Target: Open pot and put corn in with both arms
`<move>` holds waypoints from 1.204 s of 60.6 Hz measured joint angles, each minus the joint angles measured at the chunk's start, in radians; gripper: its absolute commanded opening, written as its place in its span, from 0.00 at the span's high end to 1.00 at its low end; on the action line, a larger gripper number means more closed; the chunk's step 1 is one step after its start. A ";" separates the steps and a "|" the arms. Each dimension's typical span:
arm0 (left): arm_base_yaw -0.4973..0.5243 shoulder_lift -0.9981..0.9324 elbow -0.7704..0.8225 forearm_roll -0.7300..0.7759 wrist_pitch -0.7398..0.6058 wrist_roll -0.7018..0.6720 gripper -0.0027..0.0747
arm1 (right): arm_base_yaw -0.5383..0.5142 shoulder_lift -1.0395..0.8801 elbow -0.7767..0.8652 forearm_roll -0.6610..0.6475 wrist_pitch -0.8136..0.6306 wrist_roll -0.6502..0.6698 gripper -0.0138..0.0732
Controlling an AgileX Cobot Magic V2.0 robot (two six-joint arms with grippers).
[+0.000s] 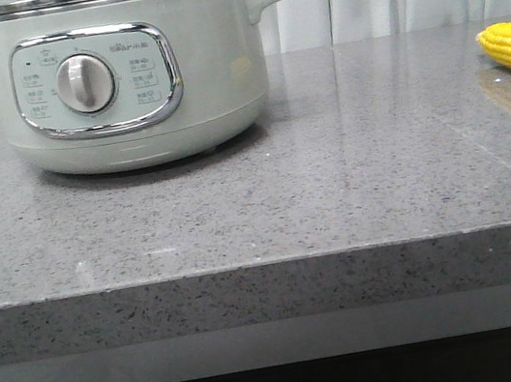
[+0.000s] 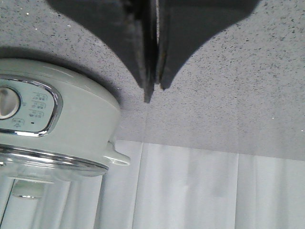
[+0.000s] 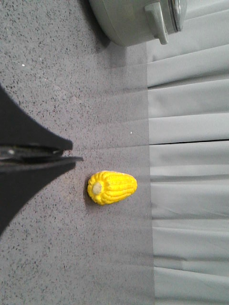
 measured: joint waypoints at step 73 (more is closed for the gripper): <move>0.000 0.000 -0.184 0.004 0.173 0.000 0.99 | 0.000 0.000 -0.181 0.000 0.187 0.000 0.92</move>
